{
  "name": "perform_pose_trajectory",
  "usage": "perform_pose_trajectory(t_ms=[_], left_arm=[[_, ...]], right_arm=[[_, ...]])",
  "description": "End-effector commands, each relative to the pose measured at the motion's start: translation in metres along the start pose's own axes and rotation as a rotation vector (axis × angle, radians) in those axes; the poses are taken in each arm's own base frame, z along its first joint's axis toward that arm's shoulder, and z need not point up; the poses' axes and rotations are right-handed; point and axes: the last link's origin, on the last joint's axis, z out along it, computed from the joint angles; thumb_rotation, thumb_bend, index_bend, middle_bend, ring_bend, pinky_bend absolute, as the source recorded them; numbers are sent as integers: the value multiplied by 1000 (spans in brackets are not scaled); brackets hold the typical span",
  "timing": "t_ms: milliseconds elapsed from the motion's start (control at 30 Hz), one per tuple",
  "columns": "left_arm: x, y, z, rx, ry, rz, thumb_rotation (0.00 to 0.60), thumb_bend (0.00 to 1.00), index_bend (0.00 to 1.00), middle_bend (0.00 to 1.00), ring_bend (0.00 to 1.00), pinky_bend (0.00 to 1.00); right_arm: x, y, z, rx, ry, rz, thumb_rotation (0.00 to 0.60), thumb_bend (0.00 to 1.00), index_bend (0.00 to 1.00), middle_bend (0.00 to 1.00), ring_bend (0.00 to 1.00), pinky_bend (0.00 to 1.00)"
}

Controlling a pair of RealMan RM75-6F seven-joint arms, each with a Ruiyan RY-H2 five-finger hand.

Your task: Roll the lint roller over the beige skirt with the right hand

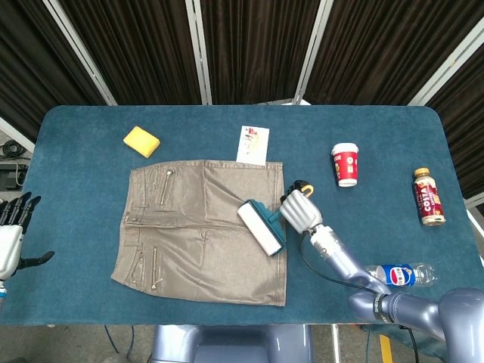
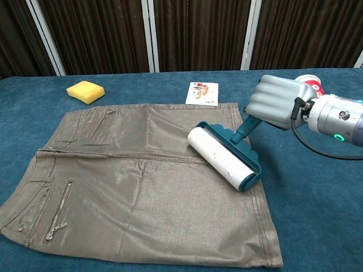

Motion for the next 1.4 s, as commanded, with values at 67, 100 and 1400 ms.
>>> perform_pose_trajectory(t_ms=[67,100,1400], left_arm=[[0,0,0,0,-2,-1,600,0,0,0,0,0],[0,-1,0,0,-2,-1,600,0,0,0,0,0],[-3,-1,0,5,-8,15,600,0,0,0,0,0]], right_arm=[[26,-21,2,55,56,4,600,952,515,542,447,432],[32,-26,2,67,66,8,600,952,515,542,447,432],[-18,20,-5,-70,-98,-122,600,953,521,553,448,433]])
